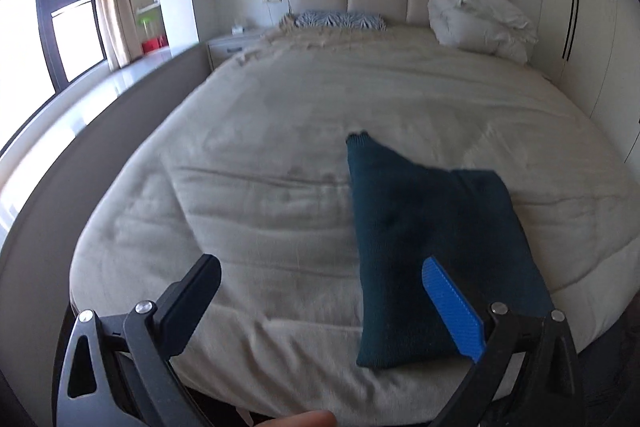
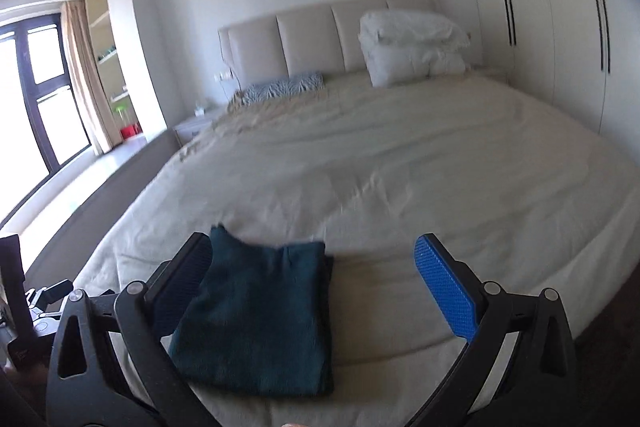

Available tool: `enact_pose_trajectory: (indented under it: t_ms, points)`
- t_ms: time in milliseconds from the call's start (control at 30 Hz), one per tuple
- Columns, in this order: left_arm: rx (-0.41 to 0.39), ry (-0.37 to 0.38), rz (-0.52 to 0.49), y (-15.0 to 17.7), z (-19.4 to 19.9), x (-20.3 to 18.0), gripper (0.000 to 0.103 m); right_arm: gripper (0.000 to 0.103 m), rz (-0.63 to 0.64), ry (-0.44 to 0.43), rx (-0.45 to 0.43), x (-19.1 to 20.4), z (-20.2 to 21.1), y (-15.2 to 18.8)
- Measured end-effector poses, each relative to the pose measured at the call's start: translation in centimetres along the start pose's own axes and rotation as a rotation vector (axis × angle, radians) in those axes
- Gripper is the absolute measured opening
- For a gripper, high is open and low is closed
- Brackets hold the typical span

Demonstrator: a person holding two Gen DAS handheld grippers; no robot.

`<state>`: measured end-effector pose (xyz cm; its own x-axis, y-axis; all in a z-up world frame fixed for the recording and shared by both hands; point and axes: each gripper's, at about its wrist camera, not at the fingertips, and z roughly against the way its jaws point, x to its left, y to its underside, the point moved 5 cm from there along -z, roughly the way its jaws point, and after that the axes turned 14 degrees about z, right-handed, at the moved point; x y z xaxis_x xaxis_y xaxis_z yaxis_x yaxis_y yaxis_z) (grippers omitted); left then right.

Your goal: Fold small clothes

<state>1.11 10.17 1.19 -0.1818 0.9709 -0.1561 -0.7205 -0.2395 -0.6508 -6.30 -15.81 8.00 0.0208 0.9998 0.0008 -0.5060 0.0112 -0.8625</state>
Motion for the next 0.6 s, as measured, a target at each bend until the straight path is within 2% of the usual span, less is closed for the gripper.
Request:
enact_pose_trajectory:
  t_ms: [67, 100, 200, 367, 600]
  points:
    - [0.084, 0.016, 0.010, 1.9, -1.8, 0.2, 0.103, 0.103, -0.046, -0.027, 0.113, 0.1, -2.6, 2.7]
    - [0.105, 0.012, 0.007, 2.3, -2.1, 0.0, 0.103, 0.103, -0.069, -0.051, 0.170, 0.2, -3.9, 4.3]
    - [0.135, -0.013, -0.020, 3.4, -2.4, -0.4, 0.103, 0.103, -0.065, -0.060, 0.257, 1.3, -5.1, 8.3]
    - [0.166, 0.001, -0.027, 4.2, -2.4, -0.8, 0.103, 0.103, 0.012, -0.045, 0.321, 3.7, -7.4, 10.7]
    - [0.205, 0.005, -0.015, 5.2, -3.5, -0.6, 0.103, 0.103, 0.064, -0.056, 0.373, 5.5, -7.1, 11.1]
